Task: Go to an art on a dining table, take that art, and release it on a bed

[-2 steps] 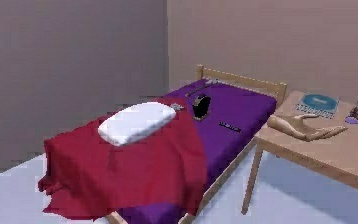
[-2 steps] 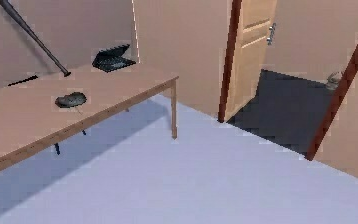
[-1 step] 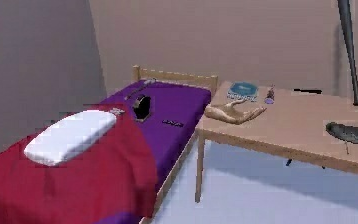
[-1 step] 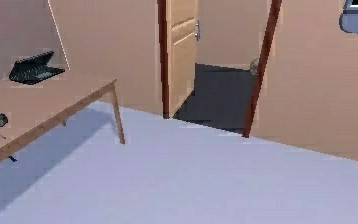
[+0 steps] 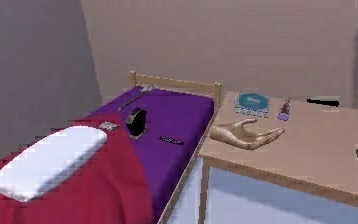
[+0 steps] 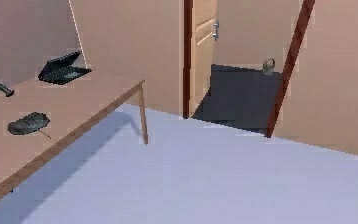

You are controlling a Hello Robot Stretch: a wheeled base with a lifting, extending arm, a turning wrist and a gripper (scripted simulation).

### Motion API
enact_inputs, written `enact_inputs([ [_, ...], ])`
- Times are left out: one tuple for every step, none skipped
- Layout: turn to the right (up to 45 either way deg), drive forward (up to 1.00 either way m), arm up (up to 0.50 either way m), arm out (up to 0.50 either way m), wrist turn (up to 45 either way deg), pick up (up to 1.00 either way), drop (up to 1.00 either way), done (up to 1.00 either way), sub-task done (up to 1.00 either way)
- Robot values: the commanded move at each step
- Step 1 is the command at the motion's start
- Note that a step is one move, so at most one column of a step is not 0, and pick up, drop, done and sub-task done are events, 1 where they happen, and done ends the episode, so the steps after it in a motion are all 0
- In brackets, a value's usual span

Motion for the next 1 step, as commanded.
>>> enact_inputs([
  [45.0, 0.0, 0.0, 0.0, 0.0, 0.0, 0.0, 0.0, 0.0],
])
